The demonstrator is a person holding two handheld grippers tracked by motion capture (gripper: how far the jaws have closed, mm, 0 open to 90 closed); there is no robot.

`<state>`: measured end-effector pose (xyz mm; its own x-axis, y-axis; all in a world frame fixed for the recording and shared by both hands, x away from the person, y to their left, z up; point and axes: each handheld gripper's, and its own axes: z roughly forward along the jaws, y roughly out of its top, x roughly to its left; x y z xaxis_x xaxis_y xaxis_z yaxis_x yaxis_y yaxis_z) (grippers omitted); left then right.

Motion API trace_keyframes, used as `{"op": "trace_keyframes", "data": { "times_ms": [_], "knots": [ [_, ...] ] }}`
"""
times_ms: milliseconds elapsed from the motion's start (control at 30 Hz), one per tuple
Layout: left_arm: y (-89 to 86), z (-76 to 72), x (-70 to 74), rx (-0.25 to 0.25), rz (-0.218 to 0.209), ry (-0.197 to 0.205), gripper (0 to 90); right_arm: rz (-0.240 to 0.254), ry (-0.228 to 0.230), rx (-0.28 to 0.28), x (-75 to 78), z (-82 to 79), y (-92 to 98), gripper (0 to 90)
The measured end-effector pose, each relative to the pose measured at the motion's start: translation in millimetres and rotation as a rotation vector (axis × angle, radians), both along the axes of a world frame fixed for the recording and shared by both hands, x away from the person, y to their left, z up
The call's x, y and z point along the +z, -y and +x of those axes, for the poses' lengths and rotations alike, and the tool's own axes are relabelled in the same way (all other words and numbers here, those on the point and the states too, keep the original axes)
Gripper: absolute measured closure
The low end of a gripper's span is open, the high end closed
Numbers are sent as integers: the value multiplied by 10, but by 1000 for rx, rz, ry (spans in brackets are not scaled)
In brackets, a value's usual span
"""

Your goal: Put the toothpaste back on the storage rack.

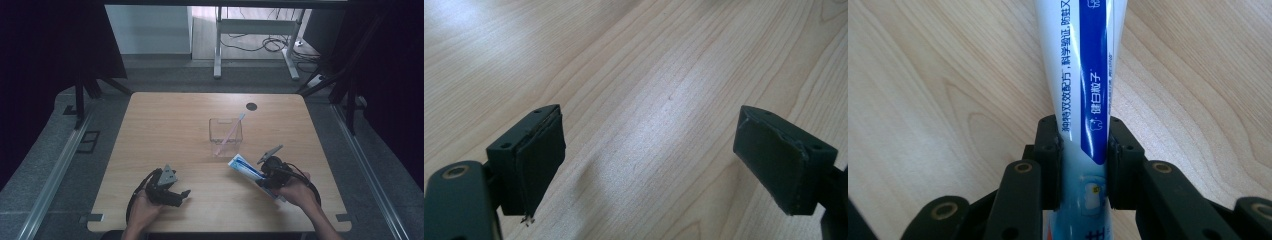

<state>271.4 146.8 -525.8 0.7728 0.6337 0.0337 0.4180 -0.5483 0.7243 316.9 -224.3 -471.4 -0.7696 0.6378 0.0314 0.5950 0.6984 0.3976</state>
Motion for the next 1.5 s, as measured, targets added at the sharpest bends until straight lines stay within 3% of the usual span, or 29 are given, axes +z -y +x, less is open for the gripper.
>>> {"op": "trace_keyframes", "data": {
  "times_ms": [233,433,900,1500],
  "knots": [
    [2,6,-9,-3,-12,-8,131,58,27,-2,105,-68,55,720],
    [-6,9,-1,-6,-48,-11,130,107,50,-9,192,-88,104,721],
    [-14,22,-16,-6,-43,-26,130,204,110,-4,456,-86,102,721],
    [-22,28,-22,-7,-43,-26,130,262,168,-24,669,100,-50,720]
  ]
}}
